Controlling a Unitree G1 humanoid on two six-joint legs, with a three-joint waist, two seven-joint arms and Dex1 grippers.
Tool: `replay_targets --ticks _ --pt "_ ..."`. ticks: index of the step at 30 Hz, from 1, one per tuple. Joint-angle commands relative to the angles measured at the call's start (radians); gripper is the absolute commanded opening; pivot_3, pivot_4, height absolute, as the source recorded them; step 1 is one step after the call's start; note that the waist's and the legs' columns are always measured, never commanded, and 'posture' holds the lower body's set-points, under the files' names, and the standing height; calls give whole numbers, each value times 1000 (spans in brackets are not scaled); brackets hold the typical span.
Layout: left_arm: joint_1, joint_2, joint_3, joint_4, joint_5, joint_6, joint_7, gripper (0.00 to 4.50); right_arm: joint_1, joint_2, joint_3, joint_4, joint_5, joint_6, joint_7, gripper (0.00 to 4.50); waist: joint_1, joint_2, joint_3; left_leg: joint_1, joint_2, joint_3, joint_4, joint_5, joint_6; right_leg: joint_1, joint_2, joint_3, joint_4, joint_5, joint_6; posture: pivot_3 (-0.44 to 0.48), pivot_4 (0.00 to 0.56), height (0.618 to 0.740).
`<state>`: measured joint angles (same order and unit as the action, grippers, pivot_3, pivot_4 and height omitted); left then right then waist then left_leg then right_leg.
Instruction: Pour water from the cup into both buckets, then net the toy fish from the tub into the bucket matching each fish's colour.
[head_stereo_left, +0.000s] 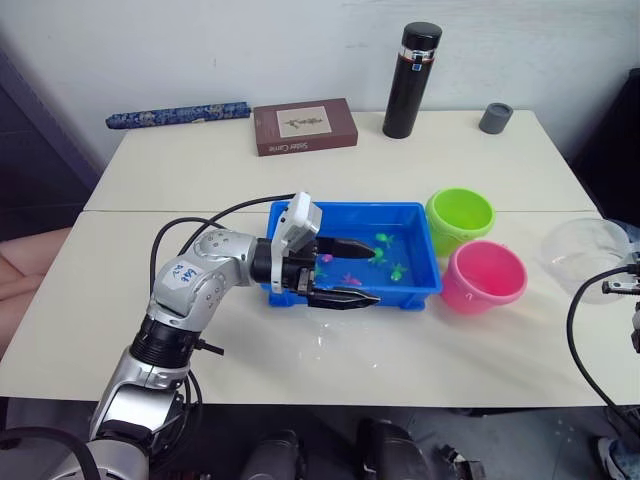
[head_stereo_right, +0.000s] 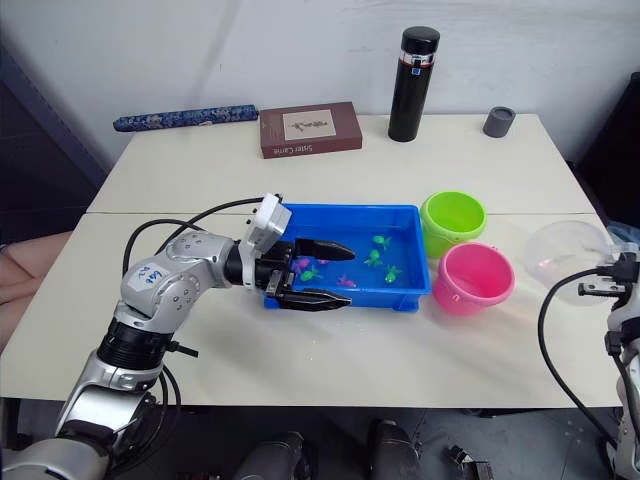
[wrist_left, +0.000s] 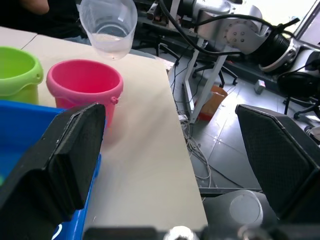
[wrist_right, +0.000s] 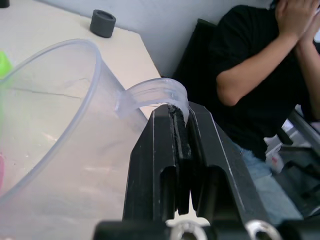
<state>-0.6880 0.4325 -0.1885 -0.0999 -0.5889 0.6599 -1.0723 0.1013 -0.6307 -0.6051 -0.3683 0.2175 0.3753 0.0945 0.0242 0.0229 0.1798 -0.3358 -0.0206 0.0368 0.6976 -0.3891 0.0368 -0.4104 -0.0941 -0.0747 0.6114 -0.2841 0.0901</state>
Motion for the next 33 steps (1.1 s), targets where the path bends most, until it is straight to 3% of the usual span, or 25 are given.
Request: replay_targets --ticks 1,13,22,29,33 --pt "-12 -2 8 -6 6 -20 -12 4500 -6 -52 18 -51 -97 -35 12 83 -1 0 0 0 0 0 0 0 0 0 0 0 0 0 0 0 150 740" --pt "-6 -4 17 -9 18 -26 6 4500 -12 -163 146 -26 -365 -166 65 83 -1 0 0 0 0 0 0 0 0 0 0 0 0 0 0 0 150 740" --pt "-5 -7 17 -11 24 -32 13 4500 -6 -195 162 4 -500 -279 83 83 0 -1 1 0 0 0 0 0 0 0 0 -1 0 0 0 0 150 740" --pt "-8 -8 18 -6 28 -37 15 4500 -19 -163 150 15 -503 -293 104 83 -1 -1 1 0 0 0 0 0 -1 0 0 -1 0 0 0 0 150 740" --pt "-15 -15 24 5 28 -39 18 4500 -50 -76 104 18 -390 -205 123 83 0 -2 1 0 0 0 0 0 -1 0 0 -1 0 0 0 0 150 740"
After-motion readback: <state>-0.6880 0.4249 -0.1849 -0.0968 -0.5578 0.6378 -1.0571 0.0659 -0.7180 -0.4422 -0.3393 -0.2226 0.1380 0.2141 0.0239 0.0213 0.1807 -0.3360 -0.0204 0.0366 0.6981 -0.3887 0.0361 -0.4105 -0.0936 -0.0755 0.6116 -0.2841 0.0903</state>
